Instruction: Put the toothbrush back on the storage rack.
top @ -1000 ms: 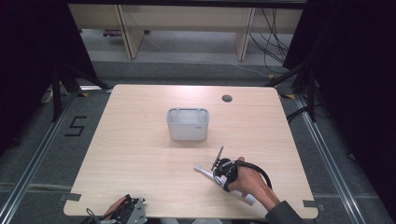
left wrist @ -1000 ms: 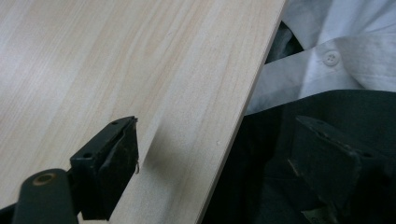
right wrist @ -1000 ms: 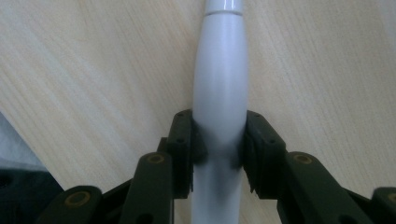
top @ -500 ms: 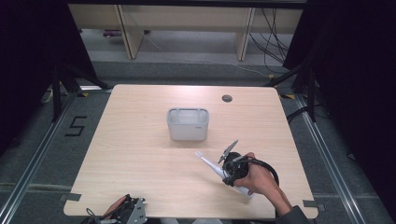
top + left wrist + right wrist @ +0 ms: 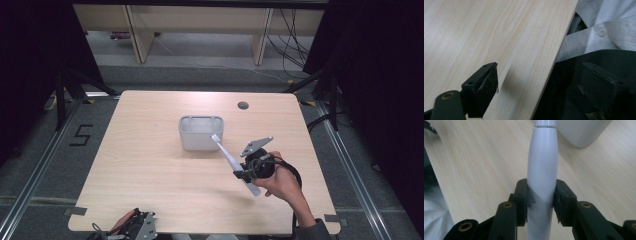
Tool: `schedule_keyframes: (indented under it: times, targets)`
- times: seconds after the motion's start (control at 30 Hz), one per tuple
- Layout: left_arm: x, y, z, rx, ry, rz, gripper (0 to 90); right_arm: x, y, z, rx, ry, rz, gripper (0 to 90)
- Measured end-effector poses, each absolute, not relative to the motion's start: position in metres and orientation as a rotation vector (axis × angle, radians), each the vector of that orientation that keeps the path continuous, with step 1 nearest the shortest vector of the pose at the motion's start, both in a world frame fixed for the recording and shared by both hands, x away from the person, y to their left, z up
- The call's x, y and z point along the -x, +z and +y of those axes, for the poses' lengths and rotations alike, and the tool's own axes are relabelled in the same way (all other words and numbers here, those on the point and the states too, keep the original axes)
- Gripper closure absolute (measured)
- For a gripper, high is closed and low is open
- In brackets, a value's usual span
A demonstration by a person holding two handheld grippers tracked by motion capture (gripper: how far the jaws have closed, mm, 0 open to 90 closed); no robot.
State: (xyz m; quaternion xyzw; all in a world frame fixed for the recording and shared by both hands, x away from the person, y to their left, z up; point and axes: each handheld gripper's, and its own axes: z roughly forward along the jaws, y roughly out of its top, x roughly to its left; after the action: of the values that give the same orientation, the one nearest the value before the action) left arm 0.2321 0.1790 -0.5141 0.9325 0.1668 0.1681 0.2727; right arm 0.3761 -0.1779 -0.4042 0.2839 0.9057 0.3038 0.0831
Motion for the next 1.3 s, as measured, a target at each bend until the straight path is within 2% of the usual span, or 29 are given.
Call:
schedule_keyframes:
  times: [0.47, 1.3]
  targets:
    - [-0.232, -0.513, 0.179, -2.509, 0.460, 0.448, 15.2, -0.405, -0.403, -0.179, -0.905, 1.134, 2.459, 66.6]
    - [-0.232, -0.513, 0.179, -2.511, 0.458, 0.443, 15.2, -0.437, -0.376, -0.165, -0.914, 1.438, 2.132, 66.5]
